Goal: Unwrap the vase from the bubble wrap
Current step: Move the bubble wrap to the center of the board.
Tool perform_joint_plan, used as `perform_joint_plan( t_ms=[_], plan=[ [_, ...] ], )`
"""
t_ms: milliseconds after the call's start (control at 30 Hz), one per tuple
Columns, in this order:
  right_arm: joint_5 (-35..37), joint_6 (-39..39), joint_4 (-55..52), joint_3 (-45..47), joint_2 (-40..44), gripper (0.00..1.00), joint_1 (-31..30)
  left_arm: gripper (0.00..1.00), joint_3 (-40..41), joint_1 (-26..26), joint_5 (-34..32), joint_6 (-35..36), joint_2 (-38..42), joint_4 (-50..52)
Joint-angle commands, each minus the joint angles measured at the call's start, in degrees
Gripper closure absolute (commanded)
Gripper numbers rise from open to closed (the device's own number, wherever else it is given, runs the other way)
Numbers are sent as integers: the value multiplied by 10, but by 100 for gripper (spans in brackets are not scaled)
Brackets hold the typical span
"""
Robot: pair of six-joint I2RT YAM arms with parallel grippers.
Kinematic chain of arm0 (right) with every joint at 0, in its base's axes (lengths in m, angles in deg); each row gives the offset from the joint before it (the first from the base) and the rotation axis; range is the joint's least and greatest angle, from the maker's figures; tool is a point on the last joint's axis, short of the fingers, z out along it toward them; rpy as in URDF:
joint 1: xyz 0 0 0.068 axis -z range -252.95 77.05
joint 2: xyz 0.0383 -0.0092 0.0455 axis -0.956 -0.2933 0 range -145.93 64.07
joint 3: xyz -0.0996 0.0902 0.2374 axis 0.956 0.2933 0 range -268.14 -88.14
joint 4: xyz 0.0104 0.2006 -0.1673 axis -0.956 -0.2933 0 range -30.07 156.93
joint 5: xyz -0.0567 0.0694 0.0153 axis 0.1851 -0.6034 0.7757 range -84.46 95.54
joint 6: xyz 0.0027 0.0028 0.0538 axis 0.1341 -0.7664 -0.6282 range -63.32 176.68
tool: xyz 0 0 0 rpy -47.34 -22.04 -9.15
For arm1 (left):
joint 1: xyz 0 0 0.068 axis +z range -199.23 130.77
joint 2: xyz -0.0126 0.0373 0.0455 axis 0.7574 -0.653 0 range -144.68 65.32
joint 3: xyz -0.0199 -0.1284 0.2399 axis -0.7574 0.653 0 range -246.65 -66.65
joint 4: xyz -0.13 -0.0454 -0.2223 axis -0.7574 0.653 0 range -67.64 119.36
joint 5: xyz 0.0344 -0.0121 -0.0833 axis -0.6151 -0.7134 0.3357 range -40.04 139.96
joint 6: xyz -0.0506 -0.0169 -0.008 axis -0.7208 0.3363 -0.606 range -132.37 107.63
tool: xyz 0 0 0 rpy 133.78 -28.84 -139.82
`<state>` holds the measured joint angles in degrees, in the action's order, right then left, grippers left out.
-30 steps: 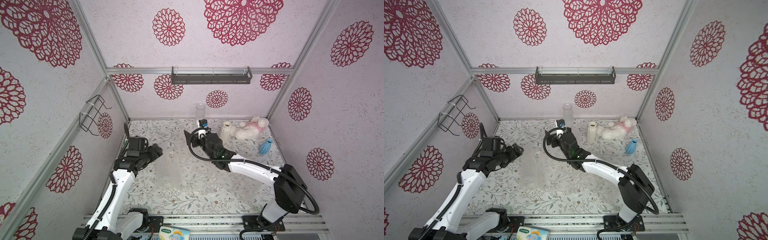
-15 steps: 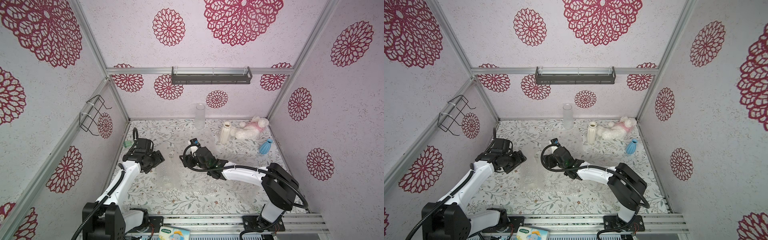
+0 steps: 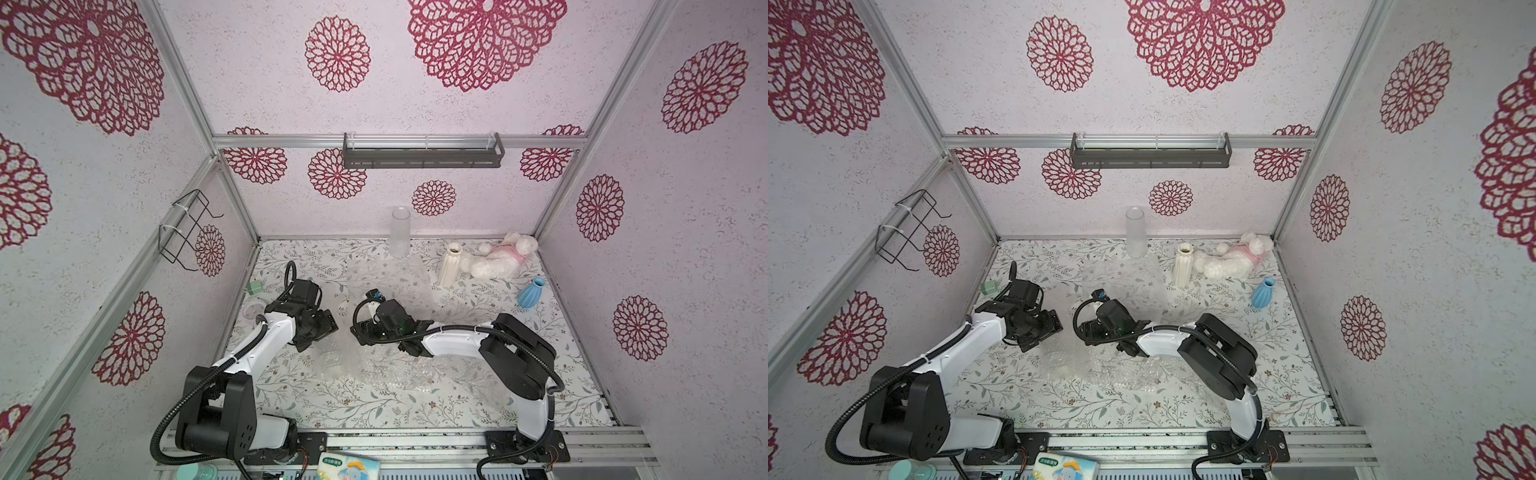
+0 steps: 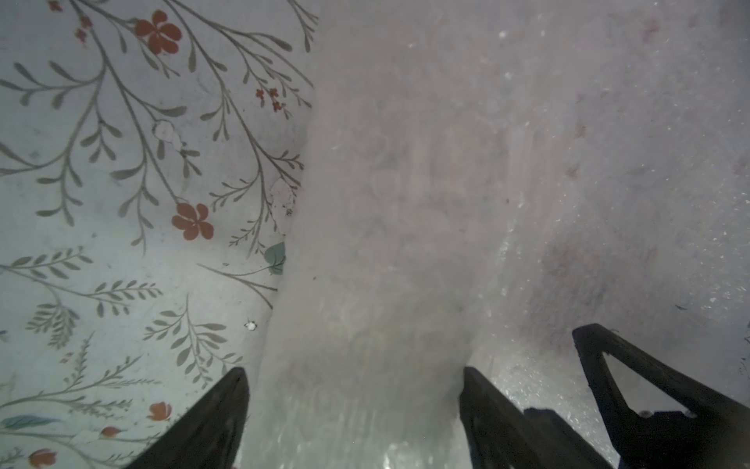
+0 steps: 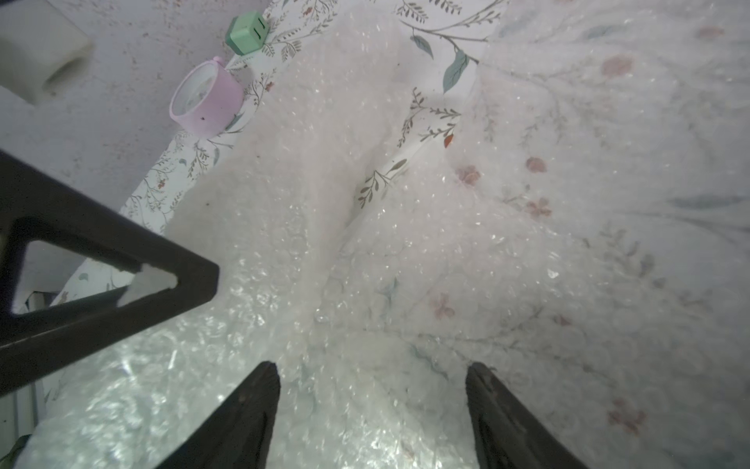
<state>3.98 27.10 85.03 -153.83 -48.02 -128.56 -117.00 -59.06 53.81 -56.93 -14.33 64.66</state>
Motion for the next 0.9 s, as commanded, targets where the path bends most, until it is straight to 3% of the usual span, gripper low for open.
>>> perform_joint_plan(
  t_ms=[0, 200, 500, 700, 867],
  plan=[
    [18, -2, -7, -10, -8, 25, -1, 16, 12, 0, -20, 5, 2, -3],
    [77, 17, -53, 1, -7, 26, -1, 16, 27, 18, -20, 6, 17, 5],
    [154, 43, -120, -1, -16, 26, -1, 16, 60, 59, 43, -12, 62, -23],
    [168, 60, -113, 14, 6, 26, -1, 16, 71, 73, 86, -18, 67, -46],
    [144, 80, -24, 61, 67, 26, -2, 15, 72, 78, 149, -31, 74, -90]
  ],
)
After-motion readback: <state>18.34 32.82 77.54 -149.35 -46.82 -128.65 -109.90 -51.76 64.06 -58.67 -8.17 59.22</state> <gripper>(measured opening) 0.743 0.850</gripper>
